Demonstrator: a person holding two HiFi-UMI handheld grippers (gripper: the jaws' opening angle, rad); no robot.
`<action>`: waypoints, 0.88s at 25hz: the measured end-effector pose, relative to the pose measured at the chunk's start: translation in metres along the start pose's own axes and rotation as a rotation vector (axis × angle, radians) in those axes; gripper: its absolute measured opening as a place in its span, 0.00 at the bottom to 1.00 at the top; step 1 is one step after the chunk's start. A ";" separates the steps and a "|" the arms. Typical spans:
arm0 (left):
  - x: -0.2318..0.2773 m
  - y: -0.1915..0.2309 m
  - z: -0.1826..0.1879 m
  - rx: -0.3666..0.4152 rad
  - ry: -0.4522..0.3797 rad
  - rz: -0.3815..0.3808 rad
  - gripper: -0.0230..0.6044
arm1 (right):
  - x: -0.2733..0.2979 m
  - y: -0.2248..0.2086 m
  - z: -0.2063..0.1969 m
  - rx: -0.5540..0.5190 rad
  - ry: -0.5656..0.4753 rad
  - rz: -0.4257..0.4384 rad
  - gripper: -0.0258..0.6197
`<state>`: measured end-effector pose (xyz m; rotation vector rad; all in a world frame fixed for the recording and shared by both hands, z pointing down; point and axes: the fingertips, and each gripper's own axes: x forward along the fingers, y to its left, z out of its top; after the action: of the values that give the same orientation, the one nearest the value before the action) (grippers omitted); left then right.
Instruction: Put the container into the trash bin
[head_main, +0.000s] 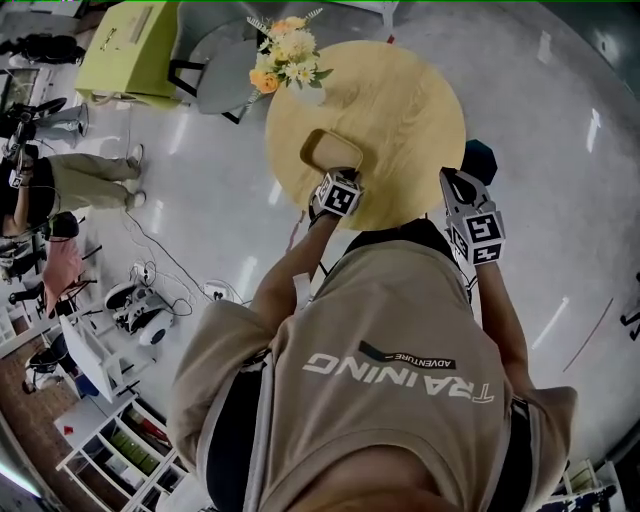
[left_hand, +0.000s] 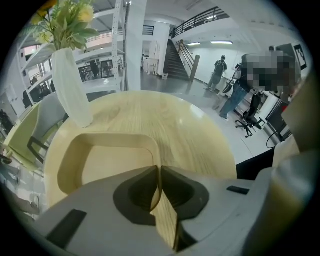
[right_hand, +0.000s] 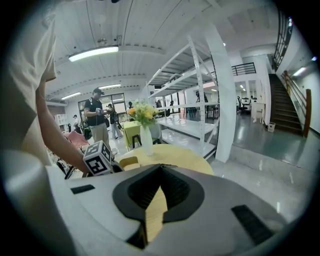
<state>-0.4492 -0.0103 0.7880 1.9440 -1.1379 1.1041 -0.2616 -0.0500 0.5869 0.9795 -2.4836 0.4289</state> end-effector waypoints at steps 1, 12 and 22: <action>-0.004 -0.001 0.001 0.000 -0.014 0.000 0.09 | -0.002 0.003 0.000 -0.004 -0.003 -0.002 0.05; -0.111 -0.035 0.052 -0.103 -0.322 -0.142 0.08 | -0.013 0.033 -0.023 0.022 -0.002 -0.022 0.05; -0.117 -0.064 0.053 -0.054 -0.342 -0.222 0.08 | -0.035 0.040 -0.027 0.028 -0.004 -0.097 0.05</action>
<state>-0.4058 0.0178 0.6541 2.2089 -1.0767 0.6340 -0.2595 0.0094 0.5875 1.1083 -2.4275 0.4323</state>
